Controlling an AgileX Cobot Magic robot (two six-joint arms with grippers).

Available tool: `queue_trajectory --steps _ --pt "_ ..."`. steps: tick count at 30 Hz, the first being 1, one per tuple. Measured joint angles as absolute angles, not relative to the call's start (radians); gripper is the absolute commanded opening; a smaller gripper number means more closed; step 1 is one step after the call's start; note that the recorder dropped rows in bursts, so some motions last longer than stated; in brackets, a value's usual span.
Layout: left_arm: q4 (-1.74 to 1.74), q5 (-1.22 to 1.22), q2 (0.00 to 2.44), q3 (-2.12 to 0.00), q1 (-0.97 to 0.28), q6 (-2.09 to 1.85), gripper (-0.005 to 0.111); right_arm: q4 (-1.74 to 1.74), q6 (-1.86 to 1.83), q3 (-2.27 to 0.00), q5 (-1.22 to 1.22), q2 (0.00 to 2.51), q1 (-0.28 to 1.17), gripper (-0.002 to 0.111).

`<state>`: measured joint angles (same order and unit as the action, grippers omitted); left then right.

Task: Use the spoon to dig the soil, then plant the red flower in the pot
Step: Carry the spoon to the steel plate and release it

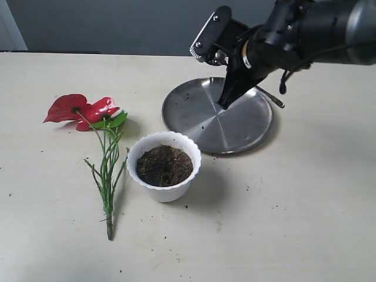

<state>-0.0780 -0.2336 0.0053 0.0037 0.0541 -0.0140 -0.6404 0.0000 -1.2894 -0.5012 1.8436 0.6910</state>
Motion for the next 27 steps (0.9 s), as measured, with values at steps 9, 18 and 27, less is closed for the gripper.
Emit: queue_trajectory --steps 9,18,27 --pt "-0.078 -0.234 0.005 0.004 0.054 -0.014 0.000 -0.232 -0.439 -1.516 -0.719 2.086 0.665 -0.001" --pt "-0.078 -0.234 0.005 0.004 0.054 -0.014 0.000 -0.253 -0.463 -1.539 -0.687 2.156 0.665 -0.001" --pt "-0.078 -0.234 0.005 0.004 0.054 -0.014 0.000 -0.278 -0.464 -1.545 -0.599 2.190 0.665 -0.001"
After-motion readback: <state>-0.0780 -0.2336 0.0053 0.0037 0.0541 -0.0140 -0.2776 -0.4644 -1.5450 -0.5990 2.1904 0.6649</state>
